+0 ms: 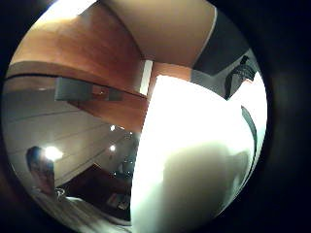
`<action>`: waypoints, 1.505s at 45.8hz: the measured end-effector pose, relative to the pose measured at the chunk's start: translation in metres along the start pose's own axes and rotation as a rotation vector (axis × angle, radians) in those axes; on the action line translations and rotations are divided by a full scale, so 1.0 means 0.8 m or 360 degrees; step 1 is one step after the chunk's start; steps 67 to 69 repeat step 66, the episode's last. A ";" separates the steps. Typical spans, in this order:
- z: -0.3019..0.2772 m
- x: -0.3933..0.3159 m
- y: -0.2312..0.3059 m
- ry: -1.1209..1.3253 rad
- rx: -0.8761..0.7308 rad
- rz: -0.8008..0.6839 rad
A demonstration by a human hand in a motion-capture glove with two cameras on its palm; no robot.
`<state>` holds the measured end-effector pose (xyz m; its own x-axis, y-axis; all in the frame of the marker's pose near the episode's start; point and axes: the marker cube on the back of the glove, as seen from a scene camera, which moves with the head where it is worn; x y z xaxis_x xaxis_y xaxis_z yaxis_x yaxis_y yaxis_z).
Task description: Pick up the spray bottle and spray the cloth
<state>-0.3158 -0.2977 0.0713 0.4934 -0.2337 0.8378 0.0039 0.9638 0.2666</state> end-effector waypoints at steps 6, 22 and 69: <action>0.026 0.032 -0.039 0.0002 0.0276 0.0040; 0.120 0.099 -0.030 0.0063 -0.0031 0.0072; -0.022 0.044 0.042 0.0306 -0.0205 -0.0061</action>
